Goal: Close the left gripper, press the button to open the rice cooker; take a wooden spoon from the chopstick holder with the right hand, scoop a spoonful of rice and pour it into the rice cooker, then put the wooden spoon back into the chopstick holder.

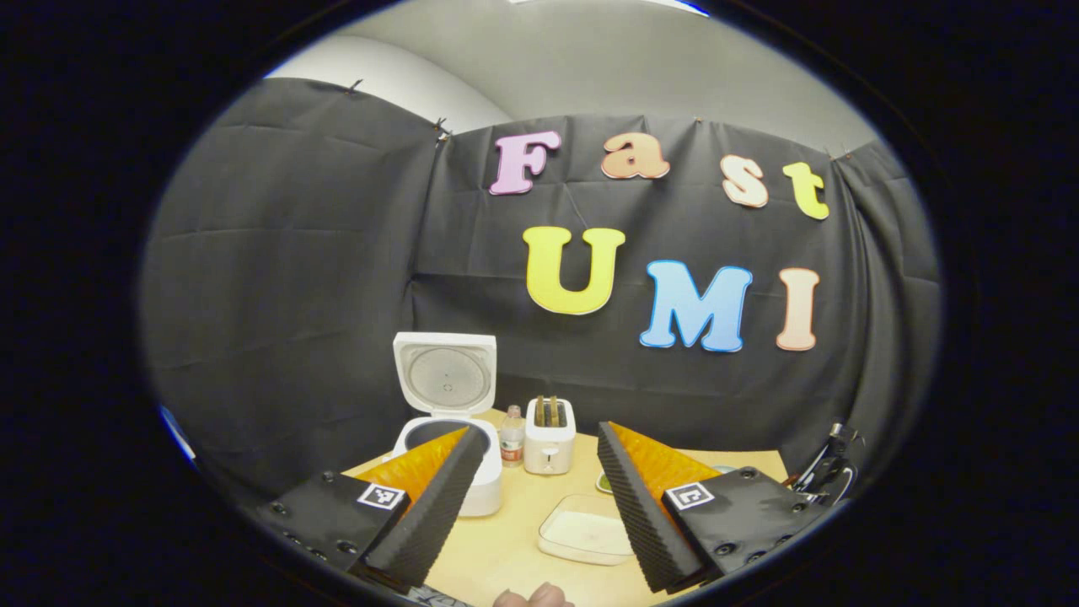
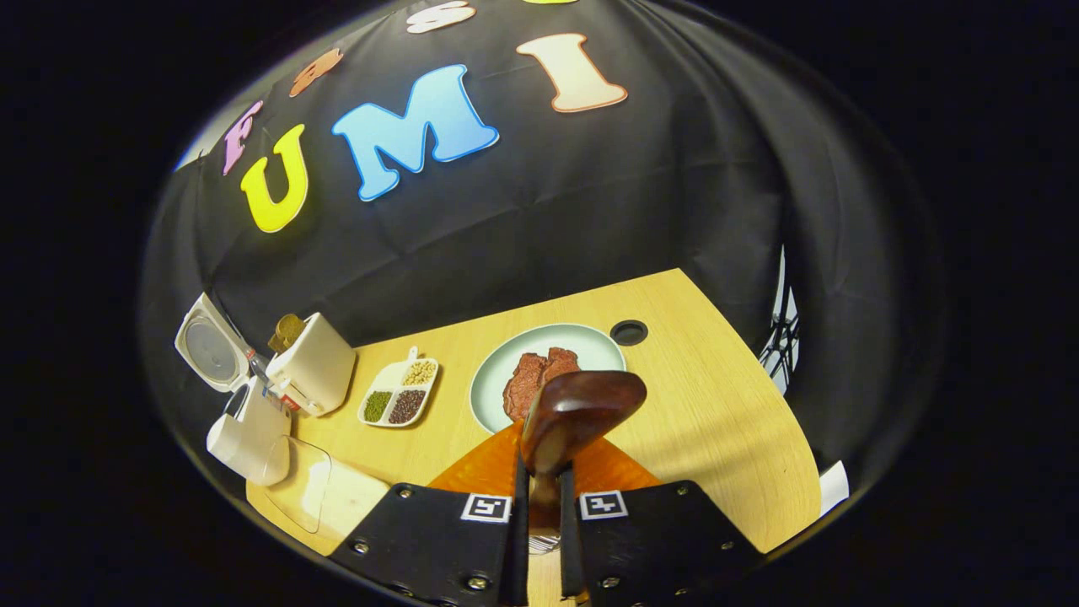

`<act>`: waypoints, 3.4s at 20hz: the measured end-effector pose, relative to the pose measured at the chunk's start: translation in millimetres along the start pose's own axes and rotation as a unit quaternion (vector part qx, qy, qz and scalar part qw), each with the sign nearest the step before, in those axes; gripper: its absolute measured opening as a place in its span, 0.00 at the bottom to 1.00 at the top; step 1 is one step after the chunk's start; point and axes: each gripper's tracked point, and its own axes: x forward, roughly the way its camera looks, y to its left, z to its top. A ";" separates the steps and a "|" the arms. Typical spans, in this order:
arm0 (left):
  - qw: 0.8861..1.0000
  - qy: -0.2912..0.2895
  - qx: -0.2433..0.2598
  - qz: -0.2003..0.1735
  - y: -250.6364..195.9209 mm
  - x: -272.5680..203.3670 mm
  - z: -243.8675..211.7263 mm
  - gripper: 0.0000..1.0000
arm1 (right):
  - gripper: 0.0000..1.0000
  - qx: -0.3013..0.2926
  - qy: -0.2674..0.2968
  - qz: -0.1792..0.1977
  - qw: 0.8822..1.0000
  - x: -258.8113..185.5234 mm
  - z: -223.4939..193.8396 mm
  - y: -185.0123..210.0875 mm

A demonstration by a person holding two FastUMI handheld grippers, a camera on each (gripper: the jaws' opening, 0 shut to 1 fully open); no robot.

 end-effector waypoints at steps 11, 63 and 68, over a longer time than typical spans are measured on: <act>0.999 -0.012 -0.016 -0.036 -27.9 -1.5 10.6 0.93 | 0.64 0.044 0.014 -0.008 0.999 -26.3 -2.8 -21.2; 0.997 -0.055 -0.051 0.012 229.3 459.3 64.0 0.92 | 0.95 -0.204 -0.216 -0.079 0.952 -281.9 109.1 328.4; 1.000 0.011 -0.007 0.022 225.2 507.7 26.9 0.92 | 0.95 -0.205 -0.209 -0.069 0.954 -276.8 101.4 340.3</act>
